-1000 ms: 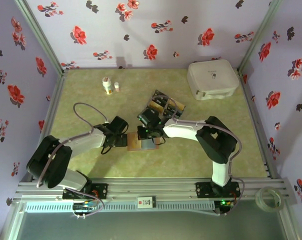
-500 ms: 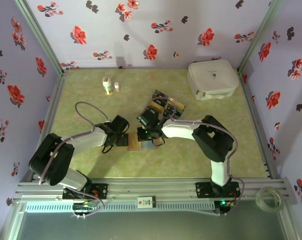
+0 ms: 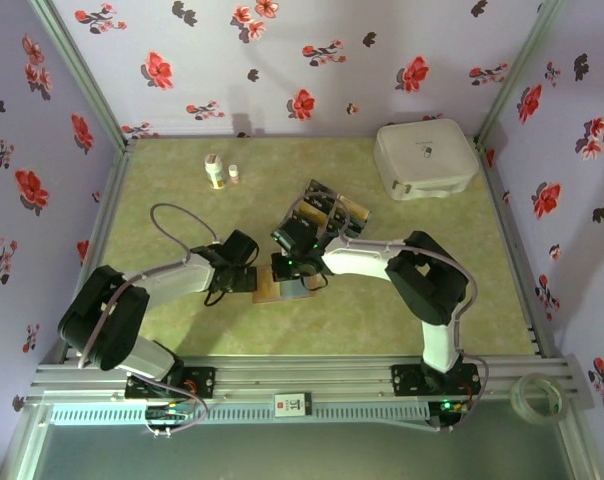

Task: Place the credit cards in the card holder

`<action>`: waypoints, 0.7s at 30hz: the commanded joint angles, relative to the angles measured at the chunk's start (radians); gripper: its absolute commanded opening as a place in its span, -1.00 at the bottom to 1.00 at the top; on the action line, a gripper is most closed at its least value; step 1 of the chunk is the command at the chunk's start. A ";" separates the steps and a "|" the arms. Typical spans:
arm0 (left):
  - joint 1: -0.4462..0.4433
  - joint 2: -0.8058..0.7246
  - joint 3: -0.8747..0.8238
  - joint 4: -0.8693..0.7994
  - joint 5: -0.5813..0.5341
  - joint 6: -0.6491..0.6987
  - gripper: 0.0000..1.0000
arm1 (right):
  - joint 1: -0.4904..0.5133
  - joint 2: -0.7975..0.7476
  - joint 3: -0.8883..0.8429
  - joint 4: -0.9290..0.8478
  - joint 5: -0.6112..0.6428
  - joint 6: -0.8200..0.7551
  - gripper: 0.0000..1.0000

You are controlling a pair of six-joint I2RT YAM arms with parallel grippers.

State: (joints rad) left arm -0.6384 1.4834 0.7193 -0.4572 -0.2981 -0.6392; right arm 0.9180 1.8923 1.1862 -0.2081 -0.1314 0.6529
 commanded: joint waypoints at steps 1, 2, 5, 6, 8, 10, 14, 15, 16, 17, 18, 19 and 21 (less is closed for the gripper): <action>0.006 -0.026 0.007 0.002 0.018 0.016 0.99 | -0.020 -0.113 -0.019 -0.039 0.028 -0.024 -0.84; 0.006 -0.039 0.005 -0.005 0.017 0.019 0.99 | -0.029 -0.134 -0.028 -0.047 0.031 -0.028 -0.79; 0.006 -0.083 -0.003 -0.026 0.016 0.015 0.99 | -0.062 -0.187 -0.076 -0.055 0.038 -0.042 -0.63; 0.006 -0.100 -0.008 -0.032 0.016 0.011 0.99 | -0.076 -0.200 -0.094 -0.053 0.036 -0.047 -0.60; 0.006 -0.136 -0.016 -0.040 0.026 0.002 0.99 | -0.101 -0.216 -0.128 -0.040 0.020 -0.052 -0.59; 0.006 -0.170 -0.021 -0.041 0.047 -0.008 0.99 | -0.121 -0.226 -0.161 -0.019 -0.015 -0.053 -0.63; -0.004 -0.192 -0.010 -0.041 0.090 -0.023 0.99 | -0.134 -0.222 -0.196 0.016 -0.067 -0.065 -0.81; -0.011 -0.192 -0.006 -0.039 0.094 -0.029 0.99 | -0.133 -0.217 -0.201 0.023 -0.076 -0.067 -0.85; -0.020 -0.185 0.000 -0.038 0.096 -0.037 0.99 | -0.134 -0.211 -0.206 0.034 -0.084 -0.067 -0.89; -0.028 -0.181 0.006 -0.035 0.097 -0.043 0.99 | -0.133 -0.203 -0.209 0.042 -0.091 -0.066 -0.90; -0.038 -0.172 0.012 -0.033 0.099 -0.051 0.99 | -0.134 -0.195 -0.213 0.051 -0.098 -0.065 -0.92; -0.049 -0.164 0.017 -0.030 0.099 -0.058 0.99 | -0.134 -0.186 -0.212 0.061 -0.105 -0.060 -0.94; -0.069 -0.149 0.024 -0.021 0.100 -0.069 0.99 | -0.135 -0.168 -0.211 0.074 -0.114 -0.057 -0.96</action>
State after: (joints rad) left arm -0.6853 1.3109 0.7166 -0.4721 -0.2146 -0.6743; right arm 0.7834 1.6981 0.9825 -0.1757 -0.2100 0.6014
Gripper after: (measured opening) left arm 0.997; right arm 0.047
